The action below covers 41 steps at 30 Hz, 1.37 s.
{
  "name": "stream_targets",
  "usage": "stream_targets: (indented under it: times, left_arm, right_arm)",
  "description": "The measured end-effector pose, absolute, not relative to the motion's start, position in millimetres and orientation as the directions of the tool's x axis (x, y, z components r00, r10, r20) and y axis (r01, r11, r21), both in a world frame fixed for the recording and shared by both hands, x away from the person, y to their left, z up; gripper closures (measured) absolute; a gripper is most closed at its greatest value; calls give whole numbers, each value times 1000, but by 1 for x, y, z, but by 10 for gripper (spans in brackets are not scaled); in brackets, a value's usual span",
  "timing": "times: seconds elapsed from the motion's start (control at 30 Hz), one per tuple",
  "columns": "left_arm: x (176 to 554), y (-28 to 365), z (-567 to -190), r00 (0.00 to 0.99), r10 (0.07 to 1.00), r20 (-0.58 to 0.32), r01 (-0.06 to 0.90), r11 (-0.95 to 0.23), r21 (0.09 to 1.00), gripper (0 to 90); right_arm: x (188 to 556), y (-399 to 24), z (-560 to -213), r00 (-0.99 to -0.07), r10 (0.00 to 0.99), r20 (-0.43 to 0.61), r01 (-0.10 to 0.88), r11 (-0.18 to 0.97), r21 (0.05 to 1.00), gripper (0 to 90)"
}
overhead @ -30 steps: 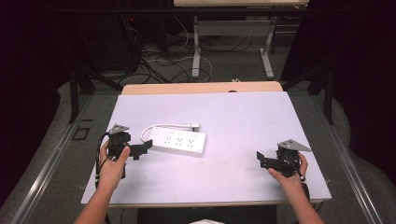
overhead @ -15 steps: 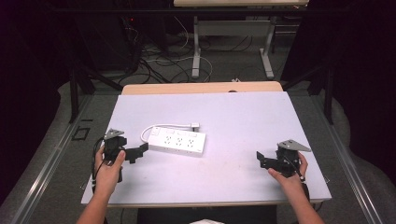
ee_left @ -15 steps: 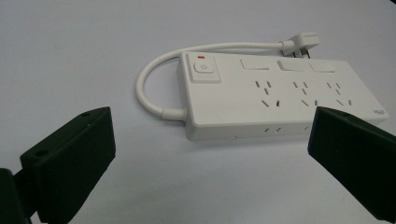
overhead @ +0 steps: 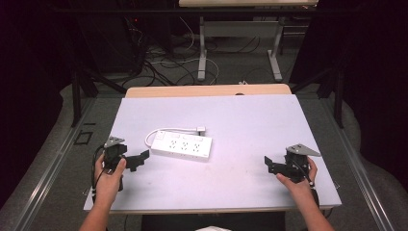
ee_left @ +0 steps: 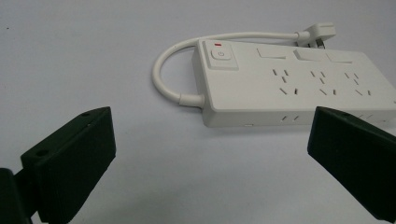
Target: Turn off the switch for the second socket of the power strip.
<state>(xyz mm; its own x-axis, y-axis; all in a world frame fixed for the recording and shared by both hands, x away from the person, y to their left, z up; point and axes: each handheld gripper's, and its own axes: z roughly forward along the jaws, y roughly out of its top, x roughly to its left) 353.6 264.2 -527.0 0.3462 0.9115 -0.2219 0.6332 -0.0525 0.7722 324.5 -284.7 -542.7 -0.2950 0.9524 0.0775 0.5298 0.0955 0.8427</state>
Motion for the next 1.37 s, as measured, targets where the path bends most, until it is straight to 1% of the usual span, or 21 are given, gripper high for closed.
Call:
stream_targets:
  times: [0.4, 0.43, 1.37]
  left_arm:
    - [352, 271, -537, 345, 917, -200, 622, -64, 780, 20]
    - [352, 270, -538, 337, 918, -211, 620, -48, 783, 21]
    - [354, 274, -545, 329, 921, -206, 627, -51, 777, 23]
  right_arm:
    - [325, -285, -543, -296, 952, 76, 530, 97, 842, 77]
    - [325, -285, -543, -296, 952, 76, 530, 98, 842, 76]
    - [326, -287, -544, -289, 954, 80, 534, 91, 840, 80]
